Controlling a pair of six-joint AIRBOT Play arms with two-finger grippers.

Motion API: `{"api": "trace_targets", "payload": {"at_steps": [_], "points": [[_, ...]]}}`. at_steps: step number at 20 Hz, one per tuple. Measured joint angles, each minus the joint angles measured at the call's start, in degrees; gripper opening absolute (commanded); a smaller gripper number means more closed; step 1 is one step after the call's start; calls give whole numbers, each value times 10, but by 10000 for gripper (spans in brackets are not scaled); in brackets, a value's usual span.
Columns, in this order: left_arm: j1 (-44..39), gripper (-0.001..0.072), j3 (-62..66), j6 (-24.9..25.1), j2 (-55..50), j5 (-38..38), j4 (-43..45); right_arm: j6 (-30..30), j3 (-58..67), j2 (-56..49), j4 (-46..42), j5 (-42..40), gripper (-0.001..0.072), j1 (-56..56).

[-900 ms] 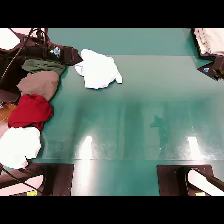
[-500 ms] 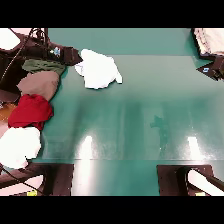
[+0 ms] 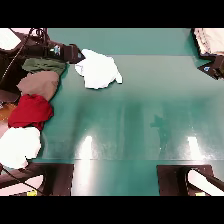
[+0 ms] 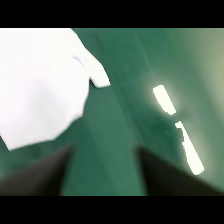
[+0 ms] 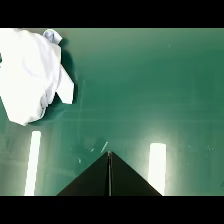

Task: Fold the shirts.

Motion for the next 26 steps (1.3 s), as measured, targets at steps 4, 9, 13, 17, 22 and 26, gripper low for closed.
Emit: {"api": "trace_targets", "payload": {"at_steps": [4,9,13,17,22,26], "points": [[10,653,-1,-47,-58,53,70,0,0,0,0,-2,16,0],[23,653,-1,-59,-200,72,63,0,0,0,0,4,16,0],[24,652,-1,-39,-278,90,29,0,0,0,0,9,16,0],[25,148,8,-32,-306,121,7,0,0,0,0,10,16,0],[25,21,62,-28,-312,89,-2,0,8,0,-1,12,15,0],[25,21,159,-22,-263,6,-4,0,59,0,-1,12,15,0]]}}
